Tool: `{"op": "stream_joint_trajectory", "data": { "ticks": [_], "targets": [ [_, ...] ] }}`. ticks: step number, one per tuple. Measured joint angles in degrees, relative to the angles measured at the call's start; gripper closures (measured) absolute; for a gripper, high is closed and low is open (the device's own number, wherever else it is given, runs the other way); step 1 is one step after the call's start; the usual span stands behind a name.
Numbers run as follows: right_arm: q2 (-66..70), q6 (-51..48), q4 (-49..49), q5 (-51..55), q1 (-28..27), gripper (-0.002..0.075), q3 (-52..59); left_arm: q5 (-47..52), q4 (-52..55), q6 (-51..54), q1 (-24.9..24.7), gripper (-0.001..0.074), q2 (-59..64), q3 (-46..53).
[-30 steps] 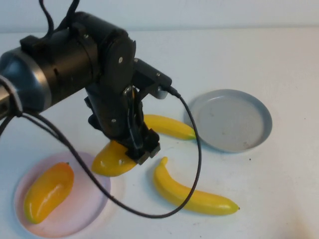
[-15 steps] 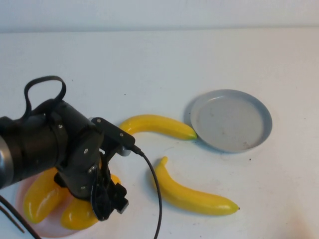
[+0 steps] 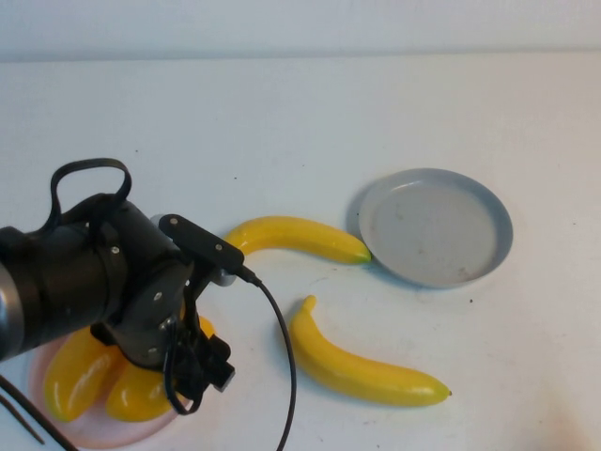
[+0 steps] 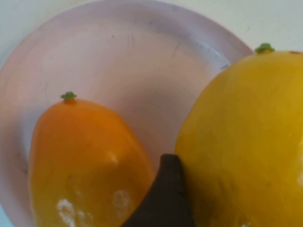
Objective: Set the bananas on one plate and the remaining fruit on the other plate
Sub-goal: Put one type of fruit in the left plate
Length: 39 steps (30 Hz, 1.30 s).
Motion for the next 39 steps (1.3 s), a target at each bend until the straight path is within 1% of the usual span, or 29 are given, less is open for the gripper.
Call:
{"op": "stream_joint_trajectory", "data": {
  "ticks": [5, 22, 25, 30, 33, 39],
  "targets": [
    [0.0, 0.0, 0.0, 0.0, 0.0, 0.0743, 0.0, 0.7, 1.4, -2.2, 0.0, 0.0155, 0.0, 0.0],
    [0.0, 0.0, 0.0, 0.0, 0.0, 0.0743, 0.0, 2.3, 1.6, -5.6, 0.0, 0.0153, 0.0, 0.0],
    [0.0, 0.0, 0.0, 0.0, 0.0, 0.0743, 0.0, 2.3, 1.6, -5.7, 0.0, 0.0135, 0.0, 0.0],
    [0.0, 0.0, 0.0, 0.0, 0.0, 0.0743, 0.0, 1.6, 1.6, -7.8, 0.0, 0.0073, 0.0, 0.0],
    [0.0, 0.0, 0.0, 0.0, 0.0, 0.0743, 0.0, 1.3, 1.6, -10.3, 0.0, 0.007, 0.0, 0.0],
    [0.0, 0.0, 0.0, 0.0, 0.0, 0.0743, 0.0, 1.2, 1.8, -11.2, 0.0, 0.0072, 0.0, 0.0]
  ]
}}
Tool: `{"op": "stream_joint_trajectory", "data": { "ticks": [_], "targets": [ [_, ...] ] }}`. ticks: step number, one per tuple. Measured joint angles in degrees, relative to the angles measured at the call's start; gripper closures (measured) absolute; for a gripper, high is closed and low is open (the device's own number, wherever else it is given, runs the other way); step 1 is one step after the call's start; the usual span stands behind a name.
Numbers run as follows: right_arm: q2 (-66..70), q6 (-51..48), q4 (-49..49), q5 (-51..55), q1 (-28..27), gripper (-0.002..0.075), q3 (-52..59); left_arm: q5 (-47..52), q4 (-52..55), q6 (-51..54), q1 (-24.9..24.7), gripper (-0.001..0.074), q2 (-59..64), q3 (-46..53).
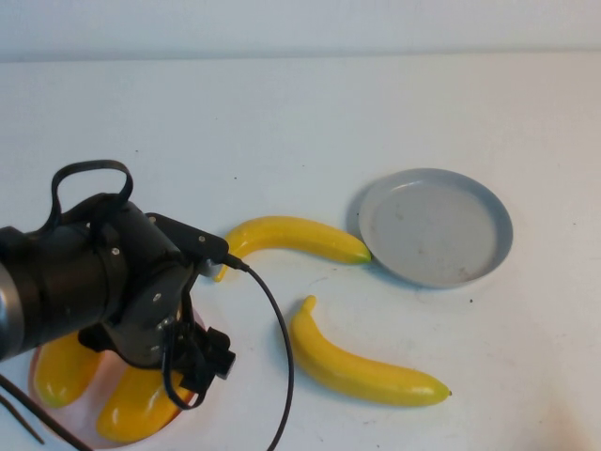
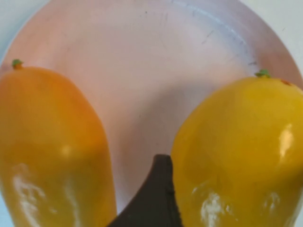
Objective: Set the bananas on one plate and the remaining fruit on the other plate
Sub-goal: Put one type of fruit in the left plate
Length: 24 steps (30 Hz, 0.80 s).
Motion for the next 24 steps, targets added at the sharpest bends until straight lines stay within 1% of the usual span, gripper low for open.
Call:
{"op": "stream_joint_trajectory", "data": {
  "ticks": [2, 5, 12, 19, 20, 21, 23, 24],
  "targets": [
    [0.0, 0.0, 0.0, 0.0, 0.0, 0.0743, 0.0, -0.1, 0.0, 0.0, 0.0, 0.0083, 0.0, 0.0],
    [0.0, 0.0, 0.0, 0.0, 0.0, 0.0743, 0.0, -0.7, 0.0, -0.3, 0.0, 0.0123, 0.0, 0.0],
    [0.0, 0.0, 0.0, 0.0, 0.0, 0.0743, 0.0, -1.9, 0.0, -0.3, 0.0, 0.0256, 0.0, 0.0],
    [0.0, 0.0, 0.0, 0.0, 0.0, 0.0743, 0.0, -2.7, 0.0, -0.3, 0.0, 0.0321, 0.0, 0.0],
    [0.0, 0.0, 0.0, 0.0, 0.0, 0.0743, 0.0, -2.9, 0.0, -0.3, 0.0, 0.0342, 0.0, 0.0],
    [0.0, 0.0, 0.0, 0.0, 0.0, 0.0743, 0.0, -3.3, 0.0, -0.3, 0.0, 0.038, -0.1, 0.0],
    [0.0, 0.0, 0.0, 0.0, 0.0, 0.0743, 0.0, -4.1, 0.1, -0.3, 0.0, 0.0476, -0.5, 0.0],
    [0.0, 0.0, 0.0, 0.0, 0.0, 0.0743, 0.0, -4.5, 0.1, -0.3, 0.0, 0.054, -1.2, 0.0]
  ]
}}
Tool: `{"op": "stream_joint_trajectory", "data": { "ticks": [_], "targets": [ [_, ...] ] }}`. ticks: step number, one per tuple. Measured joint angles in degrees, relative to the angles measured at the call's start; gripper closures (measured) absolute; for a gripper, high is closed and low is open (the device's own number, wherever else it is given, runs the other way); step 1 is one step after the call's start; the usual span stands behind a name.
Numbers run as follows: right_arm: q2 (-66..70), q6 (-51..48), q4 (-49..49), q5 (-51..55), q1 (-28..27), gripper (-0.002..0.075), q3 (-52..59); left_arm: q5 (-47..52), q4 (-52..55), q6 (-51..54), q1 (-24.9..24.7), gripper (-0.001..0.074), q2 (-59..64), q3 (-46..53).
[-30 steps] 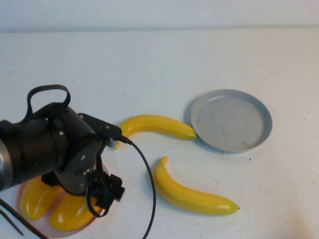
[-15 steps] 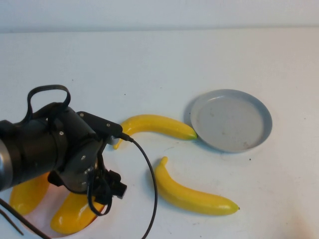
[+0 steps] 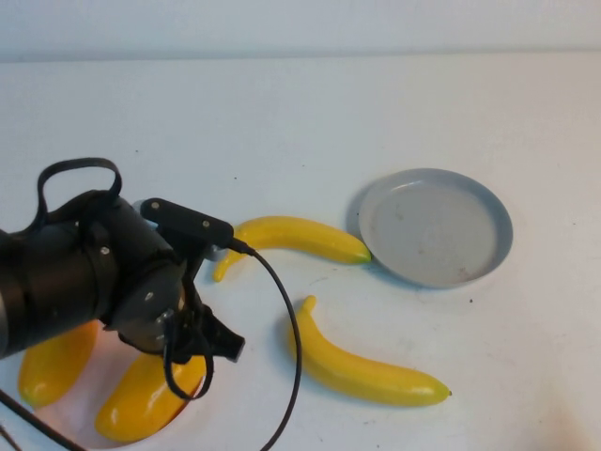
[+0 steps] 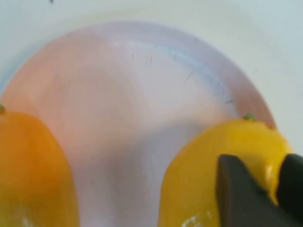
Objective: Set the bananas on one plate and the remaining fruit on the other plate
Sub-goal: Put one type of fruit in the left plate, then put another type of fruit in the right plate
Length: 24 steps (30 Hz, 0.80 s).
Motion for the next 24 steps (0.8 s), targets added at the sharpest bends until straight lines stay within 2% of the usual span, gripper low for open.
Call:
{"op": "stream_joint_trajectory", "data": {
  "ticks": [1, 3, 6, 21, 24],
  "targets": [
    [0.0, 0.0, 0.0, 0.0, 0.0, 0.0743, 0.0, -0.6, 0.1, 0.1, 0.0, 0.0605, -0.8, 0.0],
    [0.0, 0.0, 0.0, 0.0, 0.0, 0.0743, 0.0, -1.5, 0.3, 0.2, 0.0, 0.0677, -3.0, 0.0],
    [0.0, 0.0, 0.0, 0.0, 0.0, 0.0743, 0.0, -3.6, 0.4, 0.2, 0.0, 0.0721, -7.3, 0.2],
    [0.0, 0.0, 0.0, 0.0, 0.0, 0.0743, 0.0, -23.4, 0.4, 0.2, 0.0, 0.0738, -39.9, 19.3],
    [0.0, 0.0, 0.0, 0.0, 0.0, 0.0743, 0.0, -24.6, 0.5, 0.2, 0.0, 0.0738, -45.4, 21.6]
  ]
}}
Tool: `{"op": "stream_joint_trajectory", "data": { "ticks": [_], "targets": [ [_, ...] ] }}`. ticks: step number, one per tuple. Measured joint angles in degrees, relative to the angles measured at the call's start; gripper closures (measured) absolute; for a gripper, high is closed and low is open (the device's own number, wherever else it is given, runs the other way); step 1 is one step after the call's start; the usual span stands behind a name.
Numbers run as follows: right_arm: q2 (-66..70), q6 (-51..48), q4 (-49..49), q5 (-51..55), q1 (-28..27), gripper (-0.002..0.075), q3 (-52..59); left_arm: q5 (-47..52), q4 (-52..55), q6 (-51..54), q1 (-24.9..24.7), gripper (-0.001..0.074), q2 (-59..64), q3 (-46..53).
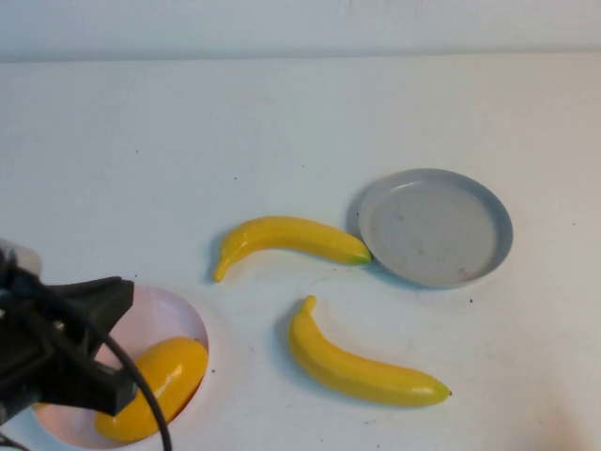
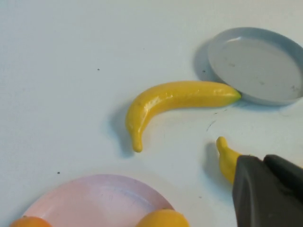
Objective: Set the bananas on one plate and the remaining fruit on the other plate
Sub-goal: Put another type of fruit in the right plate
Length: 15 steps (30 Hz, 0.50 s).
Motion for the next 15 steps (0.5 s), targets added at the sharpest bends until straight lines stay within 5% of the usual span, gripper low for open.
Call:
{"op": "stream_joint_trajectory", "data": {
  "ticks": [9, 15],
  "targets": [
    [0.0, 0.0, 0.0, 0.0, 0.0, 0.0743, 0.0, 4.0, 0.7, 0.0, 0.0, 0.0738, -4.0, 1.7],
    [0.0, 0.0, 0.0, 0.0, 0.0, 0.0743, 0.0, -10.9, 1.3, 5.6, 0.0, 0.0738, -4.3, 7.9]
  ]
}}
